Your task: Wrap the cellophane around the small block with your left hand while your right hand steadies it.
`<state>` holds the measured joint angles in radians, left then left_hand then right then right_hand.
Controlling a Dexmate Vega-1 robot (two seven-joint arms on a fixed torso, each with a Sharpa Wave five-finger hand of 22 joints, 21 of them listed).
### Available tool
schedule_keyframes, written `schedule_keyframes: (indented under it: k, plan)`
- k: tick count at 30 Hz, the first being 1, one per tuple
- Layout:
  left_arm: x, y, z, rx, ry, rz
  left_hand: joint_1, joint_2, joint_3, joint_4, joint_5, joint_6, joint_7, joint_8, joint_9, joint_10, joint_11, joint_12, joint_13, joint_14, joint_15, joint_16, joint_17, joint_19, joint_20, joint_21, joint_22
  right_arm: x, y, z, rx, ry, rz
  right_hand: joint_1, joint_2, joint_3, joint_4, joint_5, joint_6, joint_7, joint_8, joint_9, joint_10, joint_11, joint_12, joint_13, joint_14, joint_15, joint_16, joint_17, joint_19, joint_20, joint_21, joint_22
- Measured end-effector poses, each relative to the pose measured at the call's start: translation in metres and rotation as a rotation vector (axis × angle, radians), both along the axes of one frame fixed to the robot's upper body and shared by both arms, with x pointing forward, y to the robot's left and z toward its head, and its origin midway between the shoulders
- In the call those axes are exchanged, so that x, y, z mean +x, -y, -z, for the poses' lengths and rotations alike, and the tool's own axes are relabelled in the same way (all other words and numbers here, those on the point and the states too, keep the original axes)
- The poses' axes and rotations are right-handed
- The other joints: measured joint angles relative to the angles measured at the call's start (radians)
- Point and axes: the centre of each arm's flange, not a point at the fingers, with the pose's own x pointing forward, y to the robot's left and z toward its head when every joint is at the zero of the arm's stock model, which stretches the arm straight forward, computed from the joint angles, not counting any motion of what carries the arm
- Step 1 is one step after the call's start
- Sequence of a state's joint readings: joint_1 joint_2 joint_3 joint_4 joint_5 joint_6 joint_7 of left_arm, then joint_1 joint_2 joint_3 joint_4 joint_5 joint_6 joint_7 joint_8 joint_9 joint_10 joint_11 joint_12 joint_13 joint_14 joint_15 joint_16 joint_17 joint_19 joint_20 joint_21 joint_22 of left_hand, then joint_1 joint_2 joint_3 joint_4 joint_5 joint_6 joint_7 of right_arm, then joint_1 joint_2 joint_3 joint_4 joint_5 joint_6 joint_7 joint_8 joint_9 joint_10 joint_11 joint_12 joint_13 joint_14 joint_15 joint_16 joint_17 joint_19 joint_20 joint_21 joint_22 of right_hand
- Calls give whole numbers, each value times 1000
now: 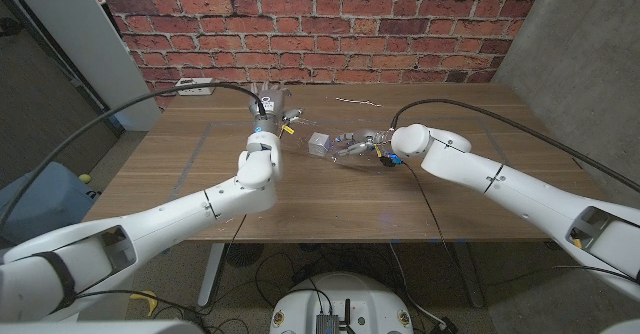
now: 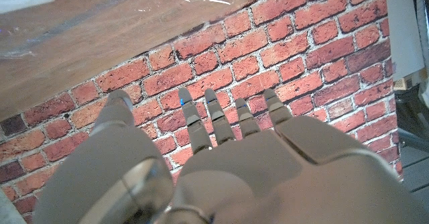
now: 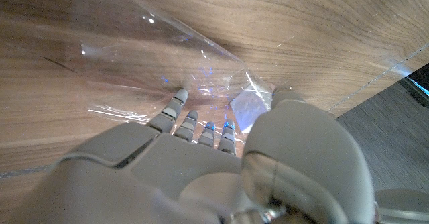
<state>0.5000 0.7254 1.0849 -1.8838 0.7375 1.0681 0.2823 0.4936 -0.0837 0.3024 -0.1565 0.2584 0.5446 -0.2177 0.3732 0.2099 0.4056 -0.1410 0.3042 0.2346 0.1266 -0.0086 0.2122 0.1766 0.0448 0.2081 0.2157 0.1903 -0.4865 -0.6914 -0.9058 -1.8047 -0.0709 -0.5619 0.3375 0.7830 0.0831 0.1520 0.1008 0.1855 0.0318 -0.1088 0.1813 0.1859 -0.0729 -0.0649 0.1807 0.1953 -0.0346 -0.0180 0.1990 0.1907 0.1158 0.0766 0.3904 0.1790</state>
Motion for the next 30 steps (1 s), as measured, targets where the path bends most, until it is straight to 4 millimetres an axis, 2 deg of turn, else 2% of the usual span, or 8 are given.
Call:
schedule_keyframes:
  k: [2,4,9,14,17,19,23,30]
  plan:
    - [-1,2,2,29,-10,-13,28,-15,-4,-4,9,34,-1,4,-5,39,-18,8,-2,38,-23,9,0,16,1,4,0,1,0,0,-1,1,5,0,0,0,0,0,0,0,0,0,-1,1,0,0,0,0,0,0,0,0,-1,0]
    - [-2,4,5,71,-34,-49,59,-31,-7,-6,21,49,0,3,-9,61,-23,3,-6,94,-29,17,0,45,1,14,0,1,0,0,-4,3,11,-3,3,0,0,0,0,0,0,0,-1,1,0,0,0,0,0,0,-2,-2,-1,0]
    - [-1,7,12,130,-70,-115,90,-62,-38,5,44,-39,15,-66,-15,30,-7,-36,-16,156,-32,9,0,62,-3,15,3,2,1,0,-7,4,26,-4,4,-1,-1,0,0,0,0,0,-1,1,0,0,0,0,0,0,-4,-4,-1,0]
    - [1,9,17,178,-106,-175,118,-82,-83,9,61,-158,9,-153,-20,-54,-5,-78,-21,61,-29,-32,0,46,4,0,0,3,2,0,-10,4,40,-4,4,-4,-4,0,0,0,0,0,-4,4,0,0,0,0,0,0,-5,-5,-1,1]
    - [-1,14,20,218,-144,-217,121,-86,-111,12,61,-220,21,-184,-20,-103,13,-96,-21,9,-8,-35,0,28,1,-9,0,3,2,0,-14,4,45,-4,4,-4,-4,0,0,0,0,0,-4,4,0,0,0,0,0,0,-5,-5,-1,1]
    - [-2,16,21,232,-163,-233,121,-85,-122,15,61,-247,28,-192,-20,-116,26,-97,-22,-11,5,-39,0,22,4,-13,0,3,2,0,-15,4,47,-4,4,-4,-4,0,0,0,0,0,-4,4,0,0,0,0,0,0,-5,-5,-1,1]
    - [-3,21,25,256,-221,-261,121,-86,-135,20,67,-263,43,-192,-24,-125,23,-97,-26,-29,9,-39,0,12,4,-14,0,3,2,0,-19,4,52,-4,4,-4,-4,0,0,0,0,0,-4,4,0,0,0,0,0,0,-5,-5,-2,0]
    - [-2,26,41,282,-341,-299,121,-86,-151,18,67,-279,48,-192,-24,-150,-2,-105,-30,-55,0,-39,-5,8,1,-14,-4,4,2,-1,-22,2,58,-14,15,-4,-4,0,0,0,0,3,-4,4,4,0,0,0,0,0,-5,-5,-4,0]
